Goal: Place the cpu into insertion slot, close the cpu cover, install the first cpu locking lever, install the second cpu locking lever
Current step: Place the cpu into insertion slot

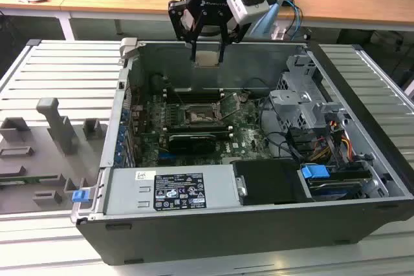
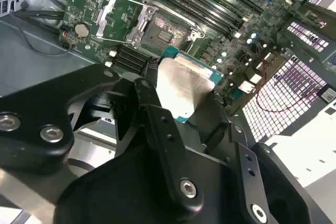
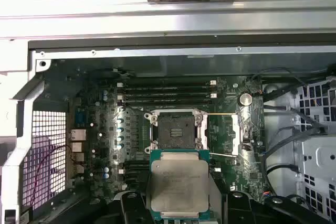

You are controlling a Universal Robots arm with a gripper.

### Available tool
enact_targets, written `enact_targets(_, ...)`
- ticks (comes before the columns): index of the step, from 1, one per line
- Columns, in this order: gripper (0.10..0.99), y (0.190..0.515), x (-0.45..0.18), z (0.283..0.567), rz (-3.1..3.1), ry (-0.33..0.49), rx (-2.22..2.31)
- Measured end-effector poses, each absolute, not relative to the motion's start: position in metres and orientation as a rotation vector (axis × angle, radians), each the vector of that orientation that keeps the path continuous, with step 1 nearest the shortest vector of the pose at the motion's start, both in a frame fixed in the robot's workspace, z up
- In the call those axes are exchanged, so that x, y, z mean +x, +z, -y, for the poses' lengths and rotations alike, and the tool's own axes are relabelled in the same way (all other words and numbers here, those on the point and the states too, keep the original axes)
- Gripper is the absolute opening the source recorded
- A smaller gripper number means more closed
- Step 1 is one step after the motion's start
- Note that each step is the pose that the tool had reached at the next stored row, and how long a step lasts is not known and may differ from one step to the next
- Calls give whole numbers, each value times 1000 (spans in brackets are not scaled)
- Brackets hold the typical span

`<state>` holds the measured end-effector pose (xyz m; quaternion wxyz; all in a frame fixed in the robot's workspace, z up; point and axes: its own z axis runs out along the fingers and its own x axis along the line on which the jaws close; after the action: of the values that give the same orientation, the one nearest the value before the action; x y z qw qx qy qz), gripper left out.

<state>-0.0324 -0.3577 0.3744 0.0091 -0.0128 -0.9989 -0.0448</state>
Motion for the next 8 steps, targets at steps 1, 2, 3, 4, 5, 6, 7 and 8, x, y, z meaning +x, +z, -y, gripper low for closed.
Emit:
enact_targets(1,529,374,-32,358,3120,-140,-46)
enact_targets(2,529,374,-32,358,3120,-140,-59)
enact_targets(3,529,373,-32,358,3120,-140,-67)
enact_targets(4,529,371,-32,358,3120,-140,-67)
enact_targets(5,529,370,-32,358,3120,-140,-67)
enact_targets(6,529,369,-32,358,3120,-140,-67)
enact_targets(7,529,368,-32,358,3120,-140,-69)
enact_targets(8,529,368,-32,358,3120,-140,-77)
